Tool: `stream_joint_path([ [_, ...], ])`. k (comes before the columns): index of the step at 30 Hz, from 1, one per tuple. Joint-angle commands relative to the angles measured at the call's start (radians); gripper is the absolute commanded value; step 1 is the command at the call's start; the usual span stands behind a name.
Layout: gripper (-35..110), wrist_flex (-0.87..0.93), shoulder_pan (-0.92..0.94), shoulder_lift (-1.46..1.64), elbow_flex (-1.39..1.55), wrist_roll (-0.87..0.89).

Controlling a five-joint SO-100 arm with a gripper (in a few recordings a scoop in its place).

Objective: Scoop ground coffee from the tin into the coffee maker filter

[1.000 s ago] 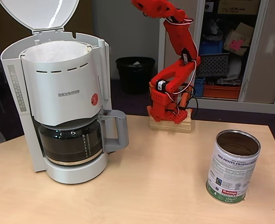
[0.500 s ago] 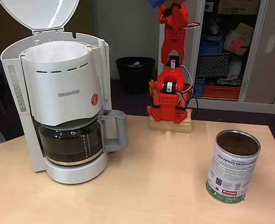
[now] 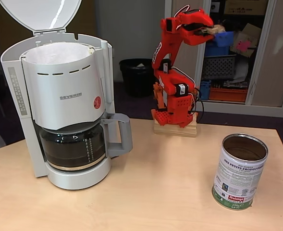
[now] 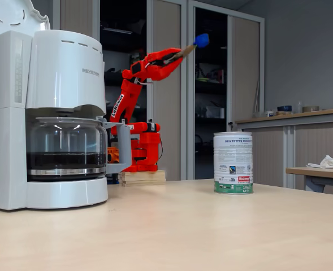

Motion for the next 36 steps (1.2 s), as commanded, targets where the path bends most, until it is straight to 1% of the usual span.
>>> stream_joint_path([
  [1, 0, 0.067, -0.069, -0.055, -0.035, -0.052],
  [6, 0, 0.12, -0.115, -0.149, -0.055, -0.117],
  [12, 0, 0.179, -0.115, -0.321, -0.147, -0.213],
  [14, 0, 0.215, -0.118, -0.37, -0.184, -0.219],
  [18, 0, 0.259, -0.158, -0.413, -0.195, -0.207],
  [26, 0, 0.282, -0.276, -0.509, -0.173, -0.15],
  [36, 0, 0.212, -0.282, -0.62, -0.126, -0.075],
])
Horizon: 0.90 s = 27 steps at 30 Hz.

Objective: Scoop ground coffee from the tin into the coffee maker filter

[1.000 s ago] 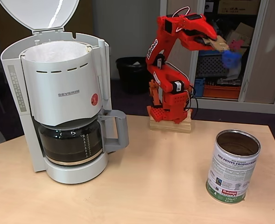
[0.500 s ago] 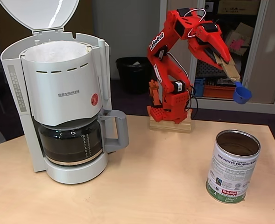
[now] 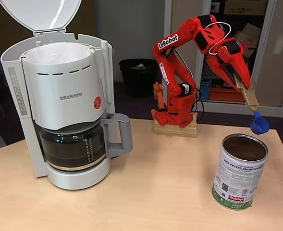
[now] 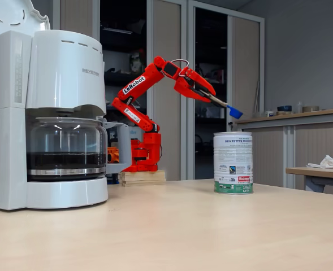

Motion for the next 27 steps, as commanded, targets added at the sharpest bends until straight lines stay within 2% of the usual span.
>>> stream_joint_path([
  [1, 0, -0.029, -0.008, -0.025, 0.02, 0.028],
  [27, 0, -0.1, 0.08, -0.025, 0.215, 0.163],
])
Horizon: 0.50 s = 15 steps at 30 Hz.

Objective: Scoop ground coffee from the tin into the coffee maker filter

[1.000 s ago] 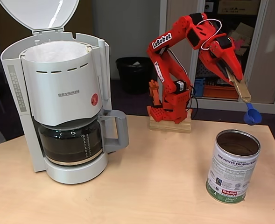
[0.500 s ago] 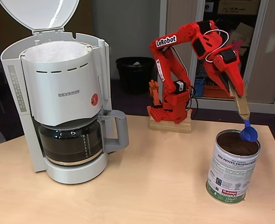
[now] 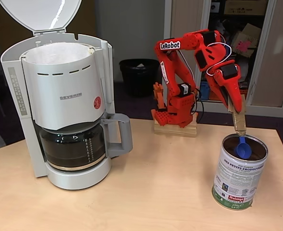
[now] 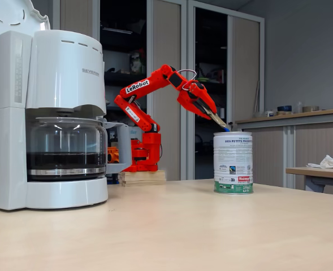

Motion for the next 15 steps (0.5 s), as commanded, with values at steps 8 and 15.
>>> stream_joint_path([
  [8, 0, -0.06, -0.003, -0.061, 0.021, 0.074],
  [15, 0, -0.12, -0.017, -0.126, 0.021, 0.101],
])
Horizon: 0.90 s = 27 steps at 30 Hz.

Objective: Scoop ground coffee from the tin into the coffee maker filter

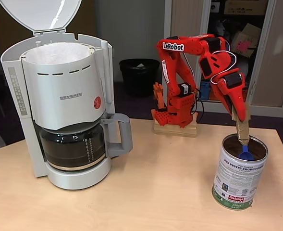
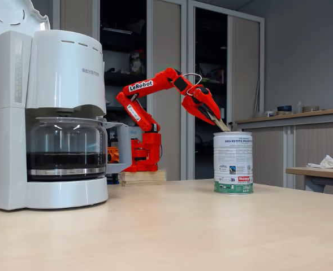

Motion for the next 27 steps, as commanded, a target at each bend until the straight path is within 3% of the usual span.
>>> stream_joint_path([
  [1, 0, -0.028, -0.009, -0.017, 0.0, 0.023],
  [27, 5, -0.081, 0.008, -0.121, -0.023, 0.163],
])
